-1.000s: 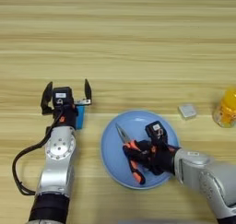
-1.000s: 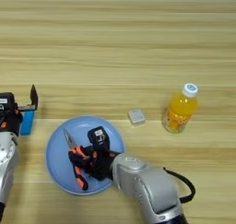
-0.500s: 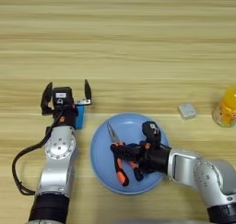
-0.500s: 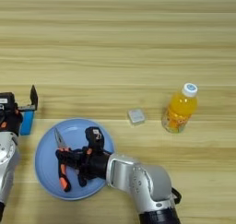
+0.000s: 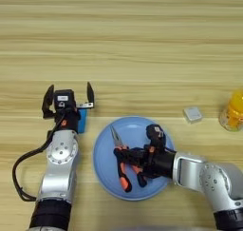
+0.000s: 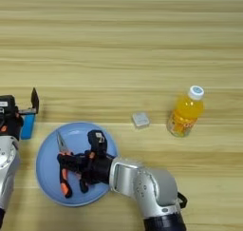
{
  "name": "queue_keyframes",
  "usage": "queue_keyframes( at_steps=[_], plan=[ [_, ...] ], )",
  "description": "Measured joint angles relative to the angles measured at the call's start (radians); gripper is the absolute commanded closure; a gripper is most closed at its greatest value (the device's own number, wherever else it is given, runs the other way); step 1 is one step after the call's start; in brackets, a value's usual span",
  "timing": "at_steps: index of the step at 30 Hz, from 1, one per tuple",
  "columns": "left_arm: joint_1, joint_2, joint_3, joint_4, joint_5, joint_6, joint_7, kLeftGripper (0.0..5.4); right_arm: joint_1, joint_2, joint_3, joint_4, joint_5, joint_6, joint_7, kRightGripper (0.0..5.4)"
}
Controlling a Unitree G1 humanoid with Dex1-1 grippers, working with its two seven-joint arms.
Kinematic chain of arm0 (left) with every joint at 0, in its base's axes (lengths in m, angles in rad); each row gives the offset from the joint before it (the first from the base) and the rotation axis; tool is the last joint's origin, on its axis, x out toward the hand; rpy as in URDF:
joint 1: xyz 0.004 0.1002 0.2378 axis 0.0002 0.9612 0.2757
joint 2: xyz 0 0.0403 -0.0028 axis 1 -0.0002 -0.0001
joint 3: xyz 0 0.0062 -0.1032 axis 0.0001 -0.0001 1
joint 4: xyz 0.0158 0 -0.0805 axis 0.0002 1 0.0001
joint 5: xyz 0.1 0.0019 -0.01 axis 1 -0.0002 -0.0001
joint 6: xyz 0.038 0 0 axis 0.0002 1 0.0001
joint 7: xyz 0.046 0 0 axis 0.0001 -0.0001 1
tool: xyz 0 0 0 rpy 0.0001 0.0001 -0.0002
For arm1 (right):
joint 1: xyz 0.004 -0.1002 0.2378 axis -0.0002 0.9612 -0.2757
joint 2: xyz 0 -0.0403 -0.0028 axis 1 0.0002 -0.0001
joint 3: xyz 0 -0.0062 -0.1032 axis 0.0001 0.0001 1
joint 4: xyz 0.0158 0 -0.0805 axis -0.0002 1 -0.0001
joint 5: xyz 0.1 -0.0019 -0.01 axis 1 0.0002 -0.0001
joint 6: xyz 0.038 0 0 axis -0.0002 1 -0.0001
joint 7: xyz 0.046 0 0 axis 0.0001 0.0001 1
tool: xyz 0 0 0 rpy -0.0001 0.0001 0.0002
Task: Move the objects on the table
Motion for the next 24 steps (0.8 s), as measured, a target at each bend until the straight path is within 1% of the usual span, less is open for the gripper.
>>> queue_keyframes(
  at_steps=[5,13,17,24],
  plan=[
    [0.000,0.000,0.000,0.000,0.000,0.000,0.000,0.00,-0.010,-0.016,-0.026,-0.021,0.004,0.005,-0.020,3.13],
    [0.000,0.000,0.000,0.000,0.000,0.000,0.000,0.00,-0.016,-0.038,-0.029,-0.039,0.004,0.003,-0.039,3.13],
    [0.000,0.000,0.000,0.000,0.000,0.000,0.000,0.00,-0.018,-0.043,-0.033,-0.046,0.004,0.003,-0.042,3.13],
    [0.000,0.000,0.000,0.000,0.000,0.000,0.000,0.00,-0.042,-0.048,-0.065,-0.081,0.008,0.007,-0.051,3.13]
  ],
)
